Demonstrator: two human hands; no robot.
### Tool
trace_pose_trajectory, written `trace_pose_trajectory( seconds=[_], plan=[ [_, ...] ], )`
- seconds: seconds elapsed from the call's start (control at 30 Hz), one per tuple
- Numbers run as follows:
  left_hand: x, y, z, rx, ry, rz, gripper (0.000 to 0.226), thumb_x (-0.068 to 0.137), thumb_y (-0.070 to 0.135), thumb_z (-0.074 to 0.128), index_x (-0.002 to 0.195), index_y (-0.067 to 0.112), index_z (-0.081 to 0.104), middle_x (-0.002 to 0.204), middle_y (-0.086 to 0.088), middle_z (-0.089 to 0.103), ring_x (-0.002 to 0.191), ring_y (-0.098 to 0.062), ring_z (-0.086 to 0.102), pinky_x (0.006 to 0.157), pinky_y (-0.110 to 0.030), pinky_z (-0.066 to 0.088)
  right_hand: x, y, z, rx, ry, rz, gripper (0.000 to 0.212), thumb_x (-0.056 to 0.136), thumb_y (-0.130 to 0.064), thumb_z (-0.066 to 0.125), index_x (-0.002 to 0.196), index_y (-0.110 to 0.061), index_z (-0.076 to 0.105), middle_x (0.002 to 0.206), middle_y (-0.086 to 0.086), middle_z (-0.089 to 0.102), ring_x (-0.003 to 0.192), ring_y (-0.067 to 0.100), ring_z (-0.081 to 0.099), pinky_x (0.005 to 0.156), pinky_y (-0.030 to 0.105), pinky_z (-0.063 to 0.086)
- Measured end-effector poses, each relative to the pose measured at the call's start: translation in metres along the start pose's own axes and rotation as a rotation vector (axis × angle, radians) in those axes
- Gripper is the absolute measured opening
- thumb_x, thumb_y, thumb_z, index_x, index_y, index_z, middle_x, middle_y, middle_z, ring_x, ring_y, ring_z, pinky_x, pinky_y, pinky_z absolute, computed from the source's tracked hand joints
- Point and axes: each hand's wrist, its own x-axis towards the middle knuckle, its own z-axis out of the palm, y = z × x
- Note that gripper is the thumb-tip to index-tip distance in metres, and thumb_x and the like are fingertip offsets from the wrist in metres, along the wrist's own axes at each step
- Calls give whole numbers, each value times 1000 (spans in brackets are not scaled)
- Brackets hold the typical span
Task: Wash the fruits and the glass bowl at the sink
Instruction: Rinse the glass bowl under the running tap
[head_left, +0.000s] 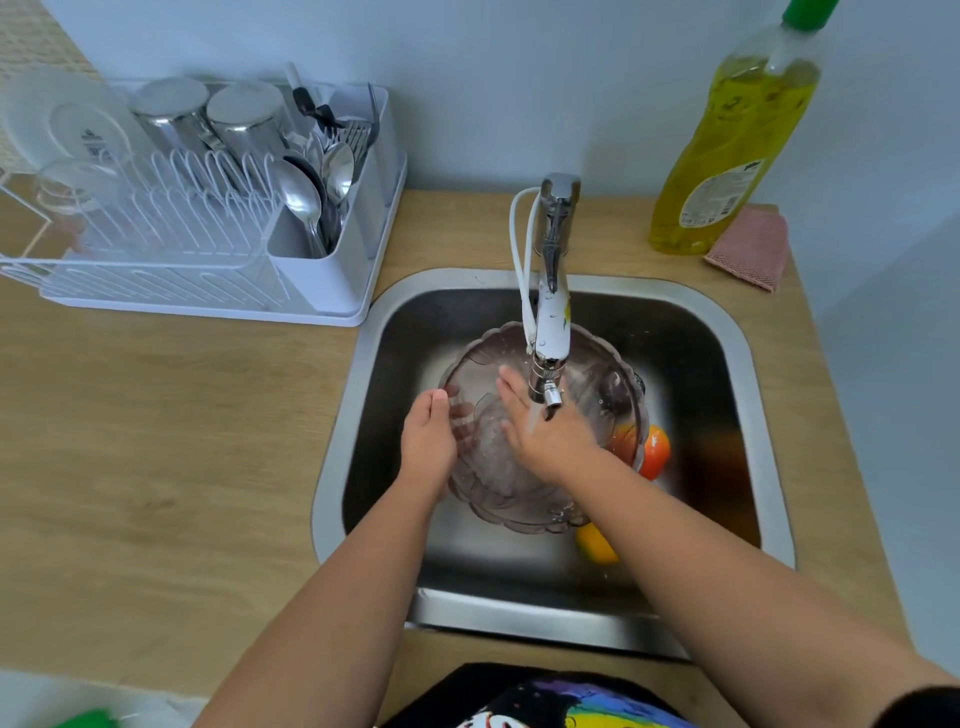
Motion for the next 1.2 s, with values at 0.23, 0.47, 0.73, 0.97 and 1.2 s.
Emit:
trace_pose_trajectory(
  seconds=[0.23,0.47,0.73,0.97,1.2],
  plan=[
    [-4,2,3,-17,27,7,31,103,38,41,97,23,68,103,-8,72,104,-26,68,99,-52,53,-26,-32,-3,91,-180,-244,60,103,-36,27,156,-21,2,164,-5,-10,151,23,-7,122,49,7],
    [-8,4,-3,-42,128,76,37,104,43,35,113,22,63,111,-5,68,107,-20,66,97,-47,55,-40,-28,-9,25,-118,-91,55,104,-37,24,156,-24,11,165,-3,-6,150,35,-3,120,47,-4],
    [-21,7,-5,-80,248,46,45,101,51,36,127,21,57,118,-2,64,112,-19,63,97,-45,54,-58,-25,-4,206,-214,-231,58,100,-54,16,151,-30,31,161,-10,23,149,23,14,119,46,-1],
    [-21,15,-15,-40,288,89,41,98,54,36,117,26,59,112,-2,65,109,-24,64,95,-52,55,-75,3,5,43,-111,-150,112,64,-74,-20,152,-25,30,163,0,20,151,31,-1,118,47,-9],
    [-28,22,-17,34,296,147,42,94,58,33,111,29,58,107,-1,63,105,-26,63,93,-57,55,-78,3,12,137,-139,-221,95,77,-72,-6,150,-27,35,160,-7,28,150,24,11,119,49,2]
  ],
)
